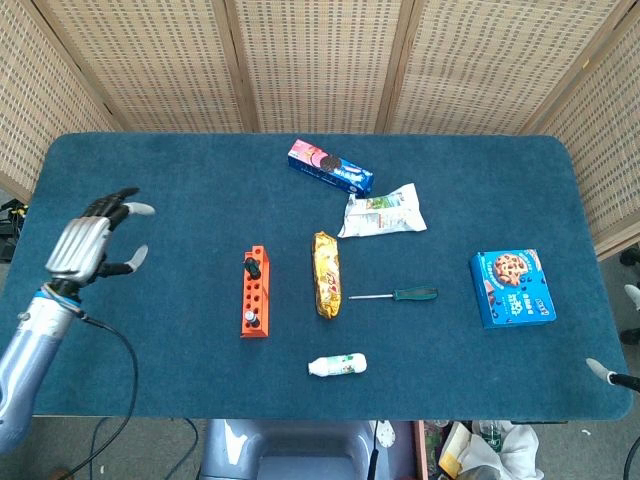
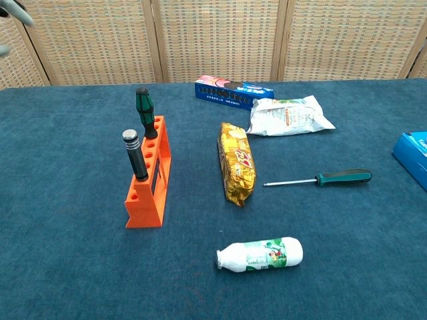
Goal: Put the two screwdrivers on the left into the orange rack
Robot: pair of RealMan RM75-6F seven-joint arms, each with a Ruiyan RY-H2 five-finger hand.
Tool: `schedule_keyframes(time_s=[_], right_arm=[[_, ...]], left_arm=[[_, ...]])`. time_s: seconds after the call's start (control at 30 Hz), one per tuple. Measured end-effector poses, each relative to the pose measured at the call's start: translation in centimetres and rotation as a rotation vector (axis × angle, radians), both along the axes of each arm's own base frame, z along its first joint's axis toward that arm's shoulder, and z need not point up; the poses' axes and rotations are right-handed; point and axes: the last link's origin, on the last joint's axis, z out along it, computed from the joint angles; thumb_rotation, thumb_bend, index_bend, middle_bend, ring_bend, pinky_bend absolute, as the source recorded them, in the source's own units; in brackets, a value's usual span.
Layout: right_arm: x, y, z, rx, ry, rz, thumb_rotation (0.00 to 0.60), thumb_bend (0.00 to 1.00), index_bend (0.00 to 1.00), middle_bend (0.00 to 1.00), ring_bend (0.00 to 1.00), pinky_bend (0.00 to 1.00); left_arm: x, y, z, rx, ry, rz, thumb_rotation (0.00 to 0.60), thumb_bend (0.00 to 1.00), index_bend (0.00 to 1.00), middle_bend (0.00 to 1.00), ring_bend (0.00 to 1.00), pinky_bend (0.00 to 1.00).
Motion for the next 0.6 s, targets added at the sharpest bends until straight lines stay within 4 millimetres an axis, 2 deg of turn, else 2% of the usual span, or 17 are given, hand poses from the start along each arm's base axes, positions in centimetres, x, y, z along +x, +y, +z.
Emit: schedule_keyframes(time_s=[0.17, 0.3, 0.43, 0.5, 0.6], right_arm=[[0.0, -0.1, 0.0, -0.013, 0.003, 0.004, 0.600, 0.00, 0.00, 0.00, 0.00, 0.00], [0.0, -0.1, 0.1, -0.034, 0.030, 0.009, 0.600, 0.00, 0.00, 0.00, 0.00, 0.00], [0.0, 0.0, 0.0, -0.043, 0.045, 0.011, 0.600, 0.00, 0.00, 0.00, 0.00, 0.00], [0.1, 0.1, -0.2, -0.042, 0.052, 0.011, 0.600, 0.00, 0.00, 0.00, 0.00, 0.00], [0.1, 0.1, -0.4, -0.040, 0.061, 0.011, 0.600, 0.00, 0.00, 0.00, 0.00, 0.00]], left_arm=[[-3.9, -3.5, 2.4, 0.111, 0.026, 0.065, 0.600, 0.00, 0.00, 0.00, 0.00, 0.00], [-7.2, -7.8, 3.9, 0.221, 0.077, 0.137, 0.600, 0.00, 0.00, 0.00, 0.00, 0.00], [-10.0, -12.0, 4.1, 0.255, 0.136, 0.230, 0.600, 0.00, 0.00, 0.00, 0.00, 0.00], [-11.1, -13.4, 4.1, 0.265, 0.164, 0.253, 0.600, 0.00, 0.00, 0.00, 0.00, 0.00], [-11.8, -14.1, 4.2, 0.255, 0.198, 0.247, 0.600, 0.00, 0.00, 0.00, 0.00, 0.00]])
